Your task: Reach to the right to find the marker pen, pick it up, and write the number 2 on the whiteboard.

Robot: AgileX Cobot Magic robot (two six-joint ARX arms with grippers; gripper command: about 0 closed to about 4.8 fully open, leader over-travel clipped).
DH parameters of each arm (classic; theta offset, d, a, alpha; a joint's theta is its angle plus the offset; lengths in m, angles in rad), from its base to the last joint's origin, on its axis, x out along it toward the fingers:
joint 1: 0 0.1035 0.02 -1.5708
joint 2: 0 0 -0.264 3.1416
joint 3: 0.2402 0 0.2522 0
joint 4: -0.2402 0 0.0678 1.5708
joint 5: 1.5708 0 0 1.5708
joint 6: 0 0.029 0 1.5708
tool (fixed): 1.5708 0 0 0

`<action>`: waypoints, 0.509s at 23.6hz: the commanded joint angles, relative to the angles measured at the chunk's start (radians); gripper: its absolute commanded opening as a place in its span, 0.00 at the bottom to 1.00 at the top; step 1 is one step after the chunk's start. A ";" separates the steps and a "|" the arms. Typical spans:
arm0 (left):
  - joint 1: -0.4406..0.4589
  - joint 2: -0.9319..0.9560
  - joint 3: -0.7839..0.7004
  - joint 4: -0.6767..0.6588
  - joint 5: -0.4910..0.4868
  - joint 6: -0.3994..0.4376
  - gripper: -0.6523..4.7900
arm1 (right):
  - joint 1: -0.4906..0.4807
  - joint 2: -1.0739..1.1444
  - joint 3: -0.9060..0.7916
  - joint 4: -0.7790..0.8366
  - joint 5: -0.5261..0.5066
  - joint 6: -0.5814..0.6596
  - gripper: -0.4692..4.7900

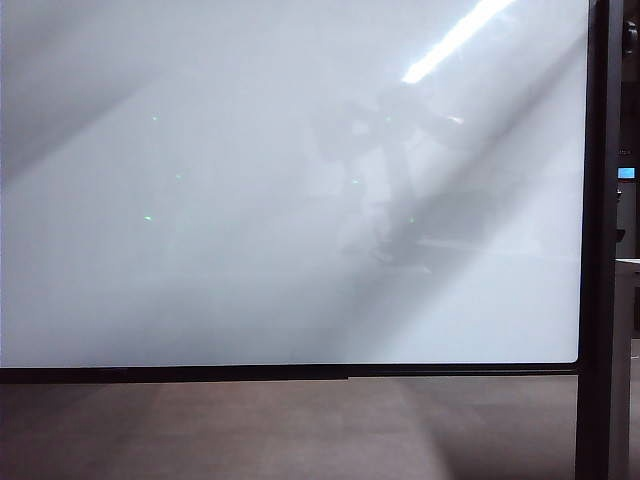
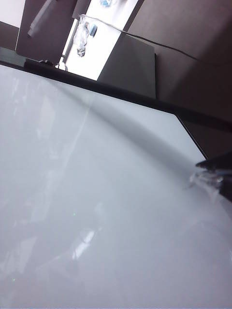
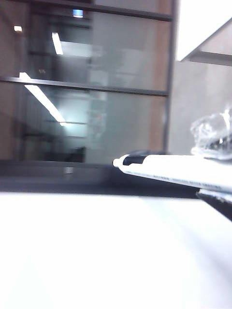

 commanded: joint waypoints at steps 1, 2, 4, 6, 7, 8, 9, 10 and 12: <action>0.002 -0.002 0.005 0.006 -0.001 0.005 0.11 | 0.002 -0.132 0.005 -0.079 -0.003 0.004 0.18; 0.002 -0.002 0.005 0.006 -0.001 0.005 0.11 | 0.002 -0.167 0.005 -0.104 -0.007 0.004 0.18; 0.002 -0.002 0.005 0.005 -0.001 0.005 0.11 | 0.014 -0.227 0.010 -0.164 -0.043 0.009 0.18; 0.002 -0.002 0.005 0.002 -0.001 0.005 0.11 | 0.049 -0.260 0.010 -0.206 -0.043 0.023 0.18; 0.002 -0.002 0.005 0.000 -0.001 0.005 0.11 | 0.067 -0.272 0.010 -0.221 -0.043 0.029 0.18; 0.002 -0.002 0.005 -0.002 -0.001 0.004 0.11 | 0.091 -0.282 0.010 -0.240 -0.043 0.029 0.18; 0.002 -0.001 0.005 -0.002 0.000 0.004 0.11 | 0.111 -0.290 0.012 -0.257 -0.043 0.030 0.18; 0.002 0.000 0.005 -0.001 0.000 0.004 0.11 | 0.132 -0.294 0.016 -0.274 -0.043 0.030 0.18; 0.002 0.000 0.005 -0.003 0.000 0.004 0.11 | 0.183 -0.297 0.027 -0.301 -0.042 0.030 0.18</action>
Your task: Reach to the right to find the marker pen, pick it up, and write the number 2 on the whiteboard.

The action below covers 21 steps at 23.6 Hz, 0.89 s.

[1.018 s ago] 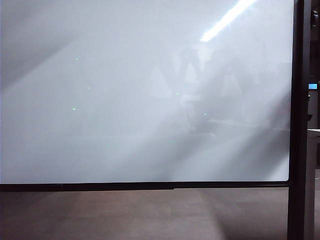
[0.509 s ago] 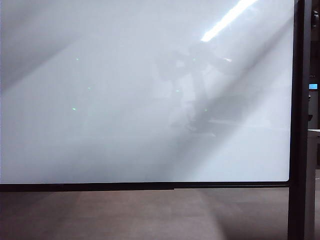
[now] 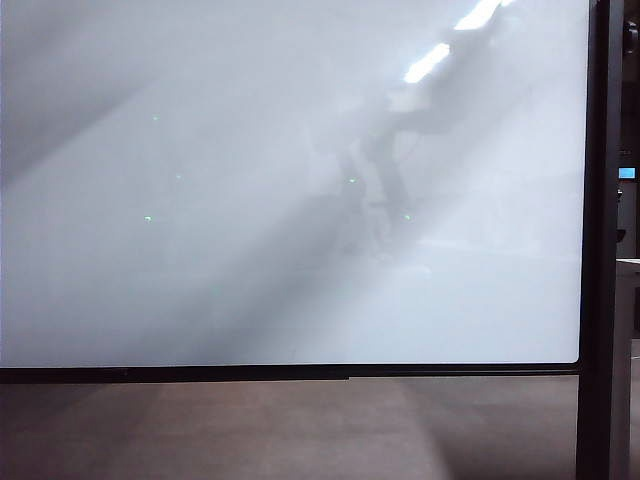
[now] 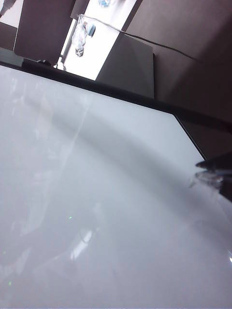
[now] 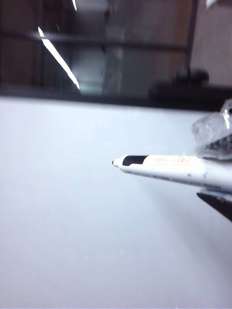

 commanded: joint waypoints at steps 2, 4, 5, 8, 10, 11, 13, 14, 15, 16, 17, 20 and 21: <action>0.002 -0.001 0.005 0.000 -0.001 0.005 0.11 | 0.111 -0.005 0.039 -0.073 0.027 0.008 0.18; 0.002 0.000 0.004 -0.004 -0.001 0.005 0.11 | 0.166 -0.005 0.055 -0.104 0.072 0.008 0.18; 0.002 0.001 0.003 -0.005 -0.001 0.004 0.11 | 0.202 -0.005 0.064 -0.119 0.099 0.008 0.18; 0.002 0.003 0.003 -0.003 -0.001 0.005 0.11 | 0.299 -0.005 0.079 -0.139 0.174 0.008 0.18; 0.002 0.005 0.003 -0.003 -0.001 0.005 0.11 | 0.367 -0.005 0.084 -0.141 0.241 0.007 0.18; 0.002 0.005 0.003 -0.004 -0.002 0.005 0.11 | 0.397 -0.005 0.084 -0.142 0.270 0.007 0.18; 0.002 0.005 0.003 -0.003 -0.001 0.005 0.11 | 0.454 -0.004 0.084 -0.151 0.324 0.004 0.13; 0.002 0.005 0.003 -0.003 -0.001 0.005 0.11 | 0.487 -0.003 0.084 -0.157 0.355 0.003 0.09; 0.002 0.005 0.003 -0.004 -0.001 0.005 0.11 | 0.510 -0.002 0.084 -0.161 0.376 0.003 0.09; 0.002 0.005 0.003 -0.004 -0.001 0.005 0.11 | 0.536 -0.001 0.084 -0.168 0.395 -0.002 0.09; 0.002 0.005 0.003 -0.004 -0.001 0.005 0.11 | 0.552 0.001 0.084 -0.173 0.404 -0.005 0.09; 0.002 0.005 0.003 -0.004 -0.001 0.005 0.11 | 0.593 0.011 0.084 -0.190 0.420 -0.023 0.09; 0.002 0.005 0.003 -0.004 -0.001 0.005 0.11 | 0.602 0.017 0.084 -0.196 0.420 -0.023 0.09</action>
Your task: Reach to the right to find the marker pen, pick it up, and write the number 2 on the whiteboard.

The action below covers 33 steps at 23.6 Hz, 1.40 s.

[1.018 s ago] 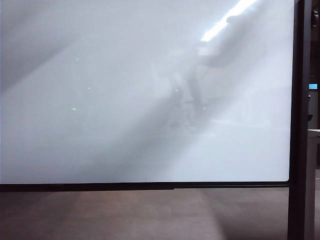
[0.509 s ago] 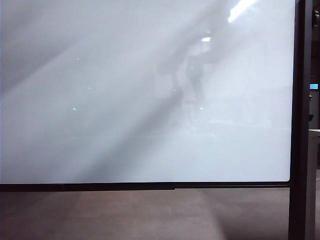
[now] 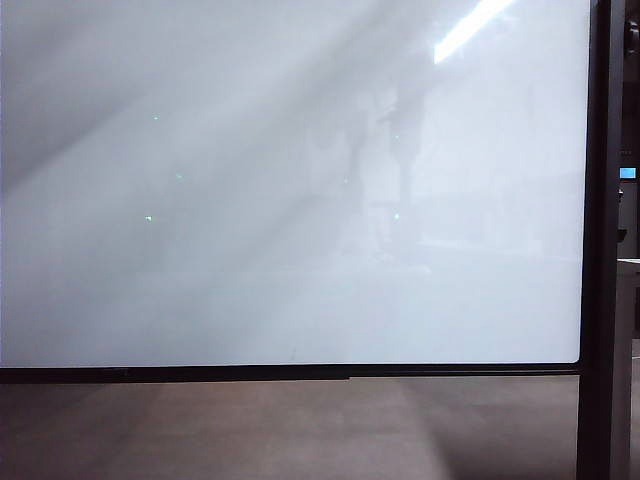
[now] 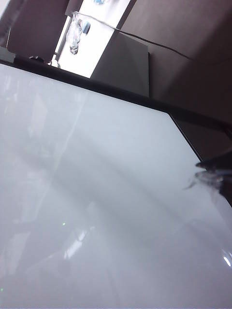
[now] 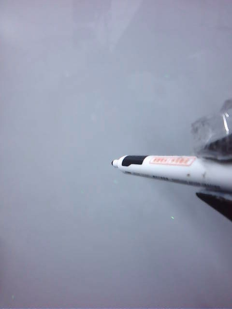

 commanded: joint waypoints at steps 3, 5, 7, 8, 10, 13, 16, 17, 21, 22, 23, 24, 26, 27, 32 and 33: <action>0.002 0.000 0.003 0.011 0.000 0.005 0.11 | 0.033 0.024 0.004 -0.027 -0.005 -0.011 0.21; 0.002 0.001 0.003 0.008 0.000 0.005 0.11 | 0.035 0.036 0.004 -0.044 -0.014 -0.009 0.21; 0.002 0.001 0.003 0.006 0.000 0.005 0.11 | 0.034 0.043 0.004 -0.067 -0.013 -0.009 0.21; 0.002 0.001 0.003 0.005 0.000 0.005 0.11 | 0.034 0.045 0.002 -0.083 -0.013 -0.008 0.21; 0.002 0.001 0.003 0.003 0.000 0.005 0.11 | 0.035 0.046 0.001 -0.105 -0.013 -0.008 0.21; 0.002 0.001 0.003 0.003 0.000 0.005 0.11 | 0.035 0.045 0.002 -0.131 -0.013 -0.008 0.21; 0.002 0.002 0.003 0.003 0.000 0.005 0.11 | 0.035 0.045 0.008 -0.157 -0.012 -0.010 0.21; 0.002 0.002 0.003 0.003 0.000 0.005 0.11 | 0.035 0.045 0.016 -0.177 -0.005 -0.010 0.21; 0.002 0.002 0.003 0.003 0.000 0.005 0.11 | 0.037 0.047 0.098 -0.330 0.050 -0.019 0.21; 0.002 0.002 0.003 0.001 0.000 0.005 0.11 | 0.037 0.047 0.119 -0.362 0.062 -0.027 0.21; 0.002 0.002 0.003 0.000 0.000 0.005 0.11 | 0.037 0.047 0.144 -0.389 0.065 -0.036 0.21; 0.002 0.003 0.003 -0.003 0.000 0.005 0.11 | 0.037 0.048 0.163 -0.402 0.065 -0.043 0.21; 0.002 0.003 0.003 -0.006 0.000 0.005 0.11 | 0.037 0.059 0.201 -0.416 0.065 -0.061 0.21; 0.002 0.003 0.003 -0.008 0.000 0.005 0.11 | 0.037 0.065 0.216 -0.422 0.065 -0.069 0.21; 0.002 0.003 0.003 -0.008 0.000 0.005 0.11 | 0.083 0.128 0.296 -0.481 0.117 -0.097 0.21; 0.002 0.003 0.003 -0.008 0.000 0.005 0.11 | 0.105 0.143 0.308 -0.492 0.154 -0.114 0.21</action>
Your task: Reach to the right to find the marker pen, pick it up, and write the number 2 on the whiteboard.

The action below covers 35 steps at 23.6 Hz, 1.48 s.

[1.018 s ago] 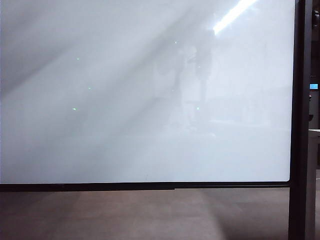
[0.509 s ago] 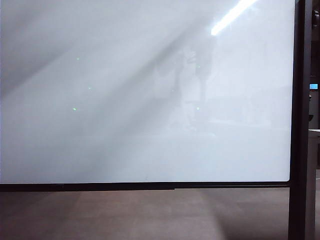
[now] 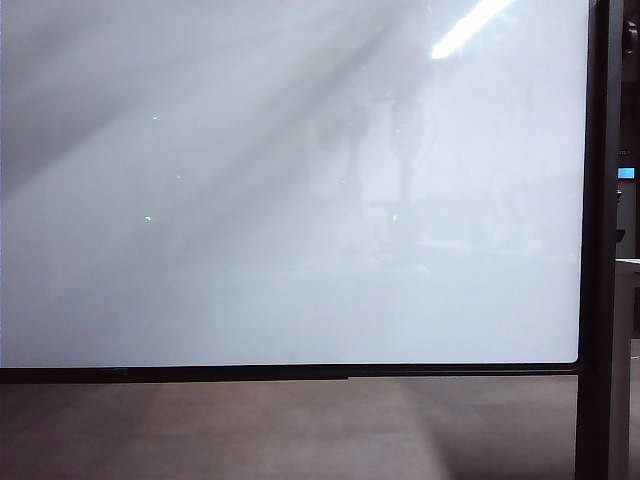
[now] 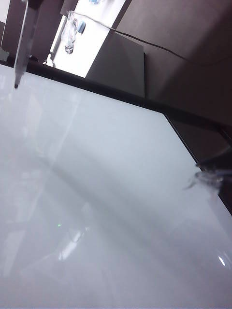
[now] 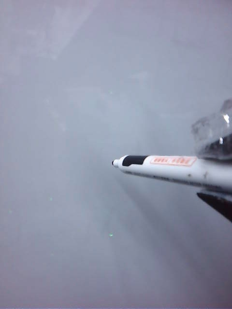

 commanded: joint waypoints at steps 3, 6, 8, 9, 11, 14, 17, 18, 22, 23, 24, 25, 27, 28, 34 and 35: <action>0.002 0.000 0.003 0.009 0.000 0.005 0.11 | 0.105 0.067 0.040 -0.029 0.177 -0.096 0.21; 0.002 0.000 0.003 0.010 0.000 0.005 0.11 | 0.154 0.093 0.040 -0.026 0.224 -0.100 0.21; 0.002 0.000 0.003 0.010 0.000 0.005 0.11 | 0.178 0.105 0.040 -0.019 0.213 -0.100 0.21; 0.002 0.000 0.003 0.010 0.000 0.005 0.11 | 0.186 0.112 0.040 -0.008 0.206 -0.100 0.21; 0.002 0.000 0.003 0.010 0.000 0.005 0.11 | 0.212 0.130 0.040 0.036 0.204 -0.100 0.21; 0.002 0.000 0.003 0.010 0.001 0.005 0.11 | 0.246 0.156 0.040 0.108 0.205 -0.100 0.21; 0.002 0.000 0.003 0.010 0.000 0.005 0.11 | 0.264 0.178 0.041 0.162 0.209 -0.100 0.21; 0.002 0.000 0.003 0.010 0.000 0.005 0.11 | 0.269 0.182 0.041 0.175 0.212 -0.100 0.21; 0.002 0.000 0.003 0.010 0.001 0.005 0.11 | 0.274 0.197 0.042 0.230 0.238 -0.105 0.20; 0.002 0.000 0.003 0.010 0.001 0.005 0.11 | 0.274 0.203 0.045 0.240 0.253 -0.105 0.19; 0.002 0.000 0.003 0.010 0.002 0.005 0.11 | 0.272 0.206 0.053 0.242 0.268 -0.105 0.18; 0.002 0.000 0.003 0.010 0.004 0.005 0.11 | 0.272 0.211 0.061 0.243 0.277 -0.105 0.18; 0.002 0.000 0.003 0.010 0.004 0.005 0.11 | 0.270 0.223 0.086 0.233 0.275 -0.104 0.18; 0.002 0.000 0.003 0.010 0.004 0.005 0.11 | 0.271 0.228 0.100 0.223 0.275 -0.104 0.18; 0.002 0.000 0.003 0.010 0.003 0.005 0.11 | 0.293 0.241 0.154 0.167 0.284 -0.109 0.13; 0.002 0.000 0.003 0.010 0.003 0.005 0.11 | 0.293 0.241 0.154 0.164 0.294 -0.114 0.12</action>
